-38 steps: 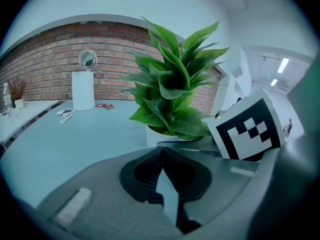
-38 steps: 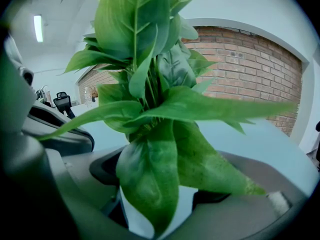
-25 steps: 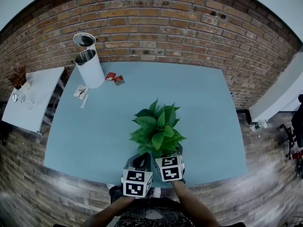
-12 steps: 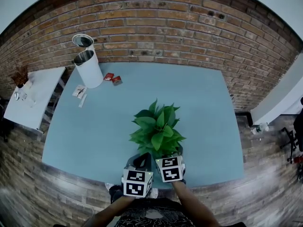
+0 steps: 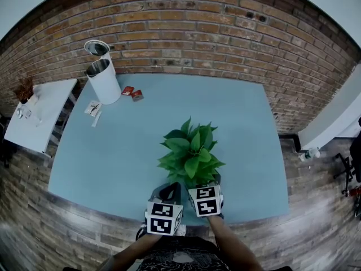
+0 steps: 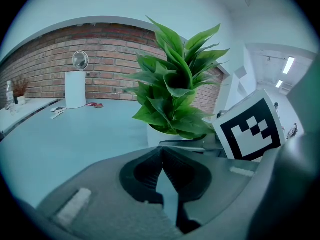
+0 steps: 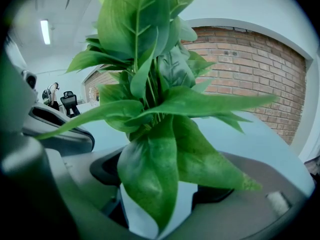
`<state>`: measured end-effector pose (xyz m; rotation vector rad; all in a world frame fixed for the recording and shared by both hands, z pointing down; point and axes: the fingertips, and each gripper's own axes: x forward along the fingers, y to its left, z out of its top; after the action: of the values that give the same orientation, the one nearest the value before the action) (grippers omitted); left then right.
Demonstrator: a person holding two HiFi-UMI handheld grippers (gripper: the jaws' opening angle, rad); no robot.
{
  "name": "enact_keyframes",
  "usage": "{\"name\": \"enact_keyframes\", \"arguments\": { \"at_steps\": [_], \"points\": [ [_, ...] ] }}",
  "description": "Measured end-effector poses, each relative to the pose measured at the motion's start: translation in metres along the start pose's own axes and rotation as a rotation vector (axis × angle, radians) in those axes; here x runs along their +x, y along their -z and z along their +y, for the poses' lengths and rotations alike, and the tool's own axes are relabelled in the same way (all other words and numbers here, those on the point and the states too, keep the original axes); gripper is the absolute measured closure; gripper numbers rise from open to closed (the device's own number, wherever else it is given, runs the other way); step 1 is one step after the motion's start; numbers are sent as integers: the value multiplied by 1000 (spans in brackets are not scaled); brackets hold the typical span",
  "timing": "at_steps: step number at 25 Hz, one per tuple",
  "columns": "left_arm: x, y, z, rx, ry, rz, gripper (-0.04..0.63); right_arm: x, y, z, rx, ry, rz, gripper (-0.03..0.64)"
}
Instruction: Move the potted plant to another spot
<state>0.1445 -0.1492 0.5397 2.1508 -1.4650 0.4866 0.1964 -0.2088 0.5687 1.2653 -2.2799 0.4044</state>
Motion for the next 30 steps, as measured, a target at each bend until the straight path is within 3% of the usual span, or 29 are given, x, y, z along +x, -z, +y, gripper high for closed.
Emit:
{"name": "enact_keyframes", "arguments": {
  "at_steps": [30],
  "points": [
    [29, -13, -55, 70, 113, 2, 595, -29, 13, -64, 71, 123, -21, 210]
  ]
}}
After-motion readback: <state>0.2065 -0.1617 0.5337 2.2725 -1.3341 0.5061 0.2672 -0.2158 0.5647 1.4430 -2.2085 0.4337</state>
